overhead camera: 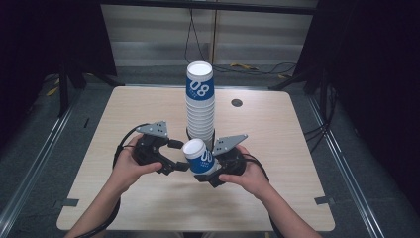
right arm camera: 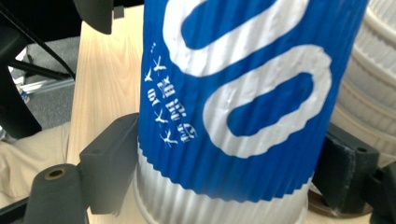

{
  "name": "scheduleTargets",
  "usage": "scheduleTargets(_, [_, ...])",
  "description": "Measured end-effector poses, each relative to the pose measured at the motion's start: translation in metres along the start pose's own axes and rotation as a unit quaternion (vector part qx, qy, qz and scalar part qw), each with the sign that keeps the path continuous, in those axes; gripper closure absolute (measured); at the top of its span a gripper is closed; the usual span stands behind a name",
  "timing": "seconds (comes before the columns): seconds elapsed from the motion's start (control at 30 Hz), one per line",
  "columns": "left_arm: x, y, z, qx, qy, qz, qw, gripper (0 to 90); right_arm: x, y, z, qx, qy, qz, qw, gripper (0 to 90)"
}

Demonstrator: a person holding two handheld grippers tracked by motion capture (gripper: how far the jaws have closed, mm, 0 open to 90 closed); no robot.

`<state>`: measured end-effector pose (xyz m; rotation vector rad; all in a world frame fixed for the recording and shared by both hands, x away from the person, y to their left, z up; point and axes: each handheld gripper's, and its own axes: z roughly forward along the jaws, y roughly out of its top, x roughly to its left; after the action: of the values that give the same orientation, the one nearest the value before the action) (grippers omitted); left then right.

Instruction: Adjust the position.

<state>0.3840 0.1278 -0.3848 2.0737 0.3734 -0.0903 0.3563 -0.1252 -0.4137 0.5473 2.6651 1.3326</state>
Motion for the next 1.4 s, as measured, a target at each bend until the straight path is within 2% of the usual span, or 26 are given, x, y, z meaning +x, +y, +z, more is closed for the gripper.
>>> scheduleTargets(0.33, [0.001,-0.017,0.005,0.02,0.018,0.006,0.9996,15.7,-0.003,-0.002,-0.002,0.026,-0.001,-0.008,0.9996,17.6])
scheduleTargets(0.53, [0.001,-0.024,0.006,0.034,0.021,0.006,0.9992,15.7,-0.003,-0.001,-0.004,0.034,-0.002,-0.013,0.9993,17.6])
scheduleTargets(0.57, [0.001,-0.026,0.007,0.03,0.022,0.005,0.9993,15.7,-0.003,-0.001,-0.004,0.035,0.0,-0.015,0.9993,17.6])
scheduleTargets(0.67, [0.001,-0.028,0.006,0.038,0.026,0.009,0.9989,15.7,-0.003,0.0,-0.004,0.046,0.001,-0.022,0.9987,17.6])
scheduleTargets(0.93, [0.004,-0.038,0.009,0.046,0.029,0.003,0.9985,15.7,-0.005,-0.002,-0.003,0.066,0.001,-0.026,0.9975,17.6])
scheduleTargets(1.2, [0.007,-0.046,0.011,0.046,0.032,0.001,0.9984,15.7,-0.005,0.0,-0.003,0.089,0.006,-0.04,0.9952,17.6])
scheduleTargets(1.4, [0.007,-0.051,0.012,0.054,0.035,0.0,0.9979,15.7,-0.003,0.0,0.001,0.123,0.014,-0.059,0.9905,17.6])
